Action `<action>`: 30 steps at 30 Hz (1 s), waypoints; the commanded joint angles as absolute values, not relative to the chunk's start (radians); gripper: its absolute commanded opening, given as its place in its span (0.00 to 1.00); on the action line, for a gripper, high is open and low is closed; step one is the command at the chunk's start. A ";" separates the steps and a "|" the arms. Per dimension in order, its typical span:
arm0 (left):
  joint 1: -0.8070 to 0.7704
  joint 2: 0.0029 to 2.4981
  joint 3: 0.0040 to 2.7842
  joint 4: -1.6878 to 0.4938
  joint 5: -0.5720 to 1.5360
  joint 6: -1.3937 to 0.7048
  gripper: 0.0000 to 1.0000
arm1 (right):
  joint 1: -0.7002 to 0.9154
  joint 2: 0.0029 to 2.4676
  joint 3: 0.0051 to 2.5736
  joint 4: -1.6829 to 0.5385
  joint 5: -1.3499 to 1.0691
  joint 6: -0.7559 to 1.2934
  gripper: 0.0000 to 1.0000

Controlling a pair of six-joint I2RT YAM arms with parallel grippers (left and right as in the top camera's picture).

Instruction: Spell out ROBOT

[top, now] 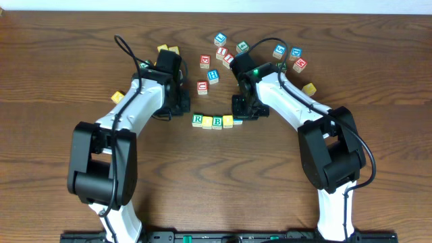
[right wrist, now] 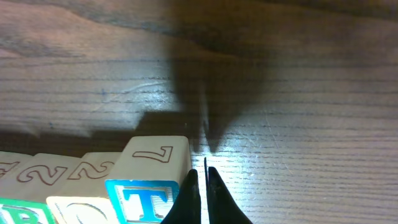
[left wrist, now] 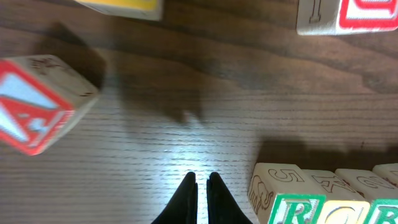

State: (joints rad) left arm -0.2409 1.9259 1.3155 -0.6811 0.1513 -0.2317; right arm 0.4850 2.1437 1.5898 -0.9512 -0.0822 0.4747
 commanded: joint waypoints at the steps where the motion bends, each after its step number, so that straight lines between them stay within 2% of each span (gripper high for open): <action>1: -0.257 1.971 1.326 -0.683 0.174 -0.223 0.08 | 0.493 2.132 1.574 -0.949 -0.097 0.505 0.01; 14: -0.338 2.012 1.326 -0.676 0.229 -0.249 0.08 | 0.493 2.132 1.551 -0.921 -0.138 0.511 0.01; 30: -0.364 2.014 1.326 -0.543 0.280 -0.313 0.08 | 0.479 2.132 1.551 -0.822 -0.141 0.553 0.01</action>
State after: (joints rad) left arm -0.3237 1.9995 1.3155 -0.5671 0.1925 -0.2886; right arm 0.4675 2.1437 1.5536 -0.8406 -0.0444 0.5346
